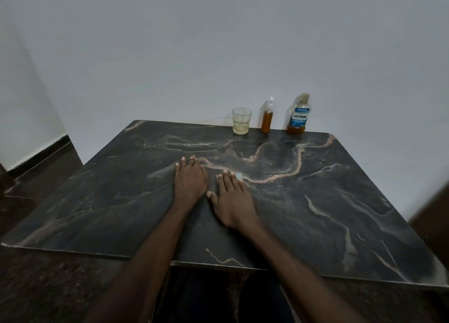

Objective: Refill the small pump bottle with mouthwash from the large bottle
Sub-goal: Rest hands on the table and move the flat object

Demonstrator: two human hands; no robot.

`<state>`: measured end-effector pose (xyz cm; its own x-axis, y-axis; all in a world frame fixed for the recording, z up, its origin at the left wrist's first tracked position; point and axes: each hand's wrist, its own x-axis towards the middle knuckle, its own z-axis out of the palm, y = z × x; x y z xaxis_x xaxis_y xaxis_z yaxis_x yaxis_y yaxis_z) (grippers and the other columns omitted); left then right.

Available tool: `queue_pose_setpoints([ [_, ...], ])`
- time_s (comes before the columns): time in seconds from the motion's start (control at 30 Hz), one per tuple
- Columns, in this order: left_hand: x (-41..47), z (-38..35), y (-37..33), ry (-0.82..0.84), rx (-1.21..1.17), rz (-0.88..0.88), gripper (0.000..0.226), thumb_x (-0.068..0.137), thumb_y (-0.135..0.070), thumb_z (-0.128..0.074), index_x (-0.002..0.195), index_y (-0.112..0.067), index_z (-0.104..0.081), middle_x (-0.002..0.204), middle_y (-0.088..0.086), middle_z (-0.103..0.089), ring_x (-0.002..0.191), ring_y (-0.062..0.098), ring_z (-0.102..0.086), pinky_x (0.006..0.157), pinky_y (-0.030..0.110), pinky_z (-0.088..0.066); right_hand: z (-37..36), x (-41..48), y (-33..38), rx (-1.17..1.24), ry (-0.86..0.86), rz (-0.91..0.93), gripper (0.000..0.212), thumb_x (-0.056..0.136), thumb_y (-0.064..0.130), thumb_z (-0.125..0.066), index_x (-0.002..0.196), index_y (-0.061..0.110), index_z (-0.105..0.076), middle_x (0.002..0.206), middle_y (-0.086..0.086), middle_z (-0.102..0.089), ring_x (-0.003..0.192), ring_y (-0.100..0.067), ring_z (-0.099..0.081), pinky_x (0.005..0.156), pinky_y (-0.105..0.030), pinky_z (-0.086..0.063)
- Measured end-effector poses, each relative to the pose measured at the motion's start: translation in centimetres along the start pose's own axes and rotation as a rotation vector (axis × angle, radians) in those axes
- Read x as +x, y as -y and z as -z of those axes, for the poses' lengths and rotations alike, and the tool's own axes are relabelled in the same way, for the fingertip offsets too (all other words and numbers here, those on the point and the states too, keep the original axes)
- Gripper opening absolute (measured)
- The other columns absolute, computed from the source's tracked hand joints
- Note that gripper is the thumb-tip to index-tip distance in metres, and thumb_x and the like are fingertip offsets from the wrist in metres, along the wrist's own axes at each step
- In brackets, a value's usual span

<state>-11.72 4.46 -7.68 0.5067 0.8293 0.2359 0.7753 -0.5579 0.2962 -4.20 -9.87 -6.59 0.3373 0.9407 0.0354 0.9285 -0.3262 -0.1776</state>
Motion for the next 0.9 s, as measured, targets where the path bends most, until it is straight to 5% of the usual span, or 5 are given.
queue_pose_setpoints([
  [0.27,0.2,0.0,0.0,0.041,-0.002,0.000,0.052,0.110,-0.026,-0.030,0.157,-0.004,-0.038,0.167,0.015,-0.033,0.156,0.035,-0.025,0.128,0.047,-0.016,1.4,-5.3,-3.4,-0.018,0.038,0.070,0.070,0.109,0.054,-0.011,0.166,0.013,-0.006,0.174,-0.005,0.001,0.160,-0.018,0.007,0.130,-0.037,0.004],
  [0.63,0.3,-0.3,0.3,0.041,0.007,-0.017,0.053,0.110,-0.027,-0.030,0.156,-0.003,-0.039,0.166,0.015,-0.033,0.156,0.036,-0.026,0.128,0.049,-0.018,5.9,-7.9,-26.1,-0.061,0.010,-0.442,0.068,0.110,0.048,-0.018,0.165,0.009,-0.012,0.173,-0.013,-0.005,0.161,-0.026,-0.003,0.130,-0.041,-0.004],
  [0.9,0.7,-0.6,0.7,0.039,0.002,-0.024,0.052,0.108,-0.026,-0.034,0.154,-0.003,-0.043,0.165,0.016,-0.035,0.154,0.039,-0.028,0.127,0.050,-0.021,4.5,-13.1,-21.3,-0.072,-0.053,-0.495,0.079,0.104,0.058,-0.005,0.165,0.009,-0.011,0.173,-0.011,-0.006,0.161,-0.025,-0.004,0.130,-0.042,-0.008],
])
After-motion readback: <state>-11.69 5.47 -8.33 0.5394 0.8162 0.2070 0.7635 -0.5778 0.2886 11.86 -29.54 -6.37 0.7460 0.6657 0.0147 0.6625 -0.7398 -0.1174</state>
